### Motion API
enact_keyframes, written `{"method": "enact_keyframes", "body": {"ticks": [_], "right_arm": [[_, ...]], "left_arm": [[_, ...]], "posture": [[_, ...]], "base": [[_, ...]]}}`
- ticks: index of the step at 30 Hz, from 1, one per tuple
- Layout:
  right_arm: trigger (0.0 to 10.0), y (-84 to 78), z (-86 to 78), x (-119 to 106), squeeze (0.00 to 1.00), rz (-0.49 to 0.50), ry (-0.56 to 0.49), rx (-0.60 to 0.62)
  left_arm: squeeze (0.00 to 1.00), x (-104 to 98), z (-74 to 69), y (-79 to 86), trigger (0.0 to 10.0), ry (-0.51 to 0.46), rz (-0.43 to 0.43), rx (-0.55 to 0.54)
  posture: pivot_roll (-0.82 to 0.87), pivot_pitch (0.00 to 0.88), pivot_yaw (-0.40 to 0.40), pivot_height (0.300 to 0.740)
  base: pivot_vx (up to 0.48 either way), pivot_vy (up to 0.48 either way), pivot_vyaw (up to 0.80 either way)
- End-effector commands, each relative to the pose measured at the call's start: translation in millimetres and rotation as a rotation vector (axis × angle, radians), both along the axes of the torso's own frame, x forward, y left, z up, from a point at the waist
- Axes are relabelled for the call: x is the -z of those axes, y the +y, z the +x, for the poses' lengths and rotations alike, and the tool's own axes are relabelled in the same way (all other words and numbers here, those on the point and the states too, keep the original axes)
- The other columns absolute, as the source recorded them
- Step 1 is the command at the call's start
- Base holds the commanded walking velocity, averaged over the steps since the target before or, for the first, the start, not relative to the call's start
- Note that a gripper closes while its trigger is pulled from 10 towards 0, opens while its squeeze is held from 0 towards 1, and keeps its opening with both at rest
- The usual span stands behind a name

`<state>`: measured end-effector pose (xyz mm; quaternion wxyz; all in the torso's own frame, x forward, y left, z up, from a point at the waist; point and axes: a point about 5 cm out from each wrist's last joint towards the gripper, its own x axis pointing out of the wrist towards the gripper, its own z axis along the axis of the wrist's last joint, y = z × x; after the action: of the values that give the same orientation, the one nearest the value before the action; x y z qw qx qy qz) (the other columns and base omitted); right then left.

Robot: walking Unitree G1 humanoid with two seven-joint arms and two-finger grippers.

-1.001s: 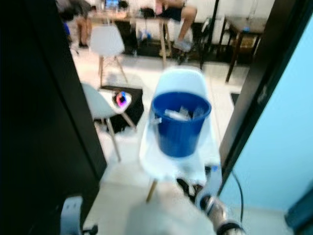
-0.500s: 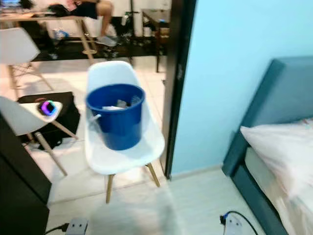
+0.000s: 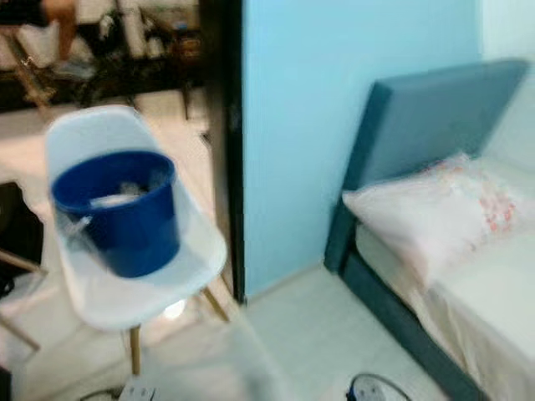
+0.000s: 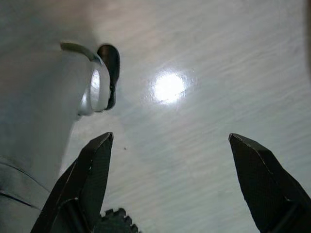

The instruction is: Clean up the room

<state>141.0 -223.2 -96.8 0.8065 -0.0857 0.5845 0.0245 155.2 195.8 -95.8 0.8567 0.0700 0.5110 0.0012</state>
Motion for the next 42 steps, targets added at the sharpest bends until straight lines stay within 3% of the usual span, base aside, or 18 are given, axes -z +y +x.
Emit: {"method": "enact_keyframes", "body": {"ticks": [1, 6, 14, 18, 19, 25, 42], "right_arm": [[10.0, -3.6, 4.5, -2.3, 0.0, -0.023, -0.013, -0.022], [10.0, -2.8, 6.4, -2.9, 0.0, -0.027, -0.018, -0.033], [10.0, -8.2, 8.8, -4.8, 0.0, -0.07, -0.02, -0.046], [10.0, -10.1, 15.6, -7.9, 0.0, -0.082, -0.039, -0.043], [10.0, -8.7, 25.0, -11.4, 0.0, -0.083, -0.07, -0.033], [10.0, -7.2, 32.5, -14.2, 0.0, -0.075, -0.1, 0.01], [10.0, -23.1, 19.3, -12.9, 0.0, -0.086, -0.099, 0.025]], "left_arm": [[0.0, 0.6, 2.2, -9.6, 10.0, 0.01, -0.02, 0.026], [0.0, -0.3, 5.2, -11.6, 10.0, 0.007, -0.014, 0.037], [0.0, 0.7, -3.1, -0.1, 10.0, -0.01, -0.02, 0.018], [0.0, 1.3, -4.5, -0.3, 10.0, -0.006, -0.027, 0.003], [0.0, 3.1, -8.6, -2.0, 10.0, 0.006, -0.041, 0.0], [0.0, 4.0, -9.5, -6.0, 10.0, 0.017, -0.05, 0.017], [0.0, 4.3, -10.4, -7.2, 10.0, 0.02, -0.049, 0.057]], "posture": [[0.04, 0.0, -0.034, 0.74], [0.04, 0.0, -0.034, 0.74], [0.06, 0.0, -0.064, 0.74], [0.05, 0.0, -0.058, 0.74], [0.04, 0.0, -0.052, 0.74], [0.03, 0.0, -0.049, 0.74], [0.04, 0.0, -0.045, 0.74]], "base": [[0.0, 0.0, -0.77], [0.0, 0.0, -0.77], [0.0, 0.0, -0.77], [0.0, 0.0, -0.77], [0.0, 0.0, -0.77], [0.0, 0.0, -0.77], [0.0, -0.033, -0.73]]}}
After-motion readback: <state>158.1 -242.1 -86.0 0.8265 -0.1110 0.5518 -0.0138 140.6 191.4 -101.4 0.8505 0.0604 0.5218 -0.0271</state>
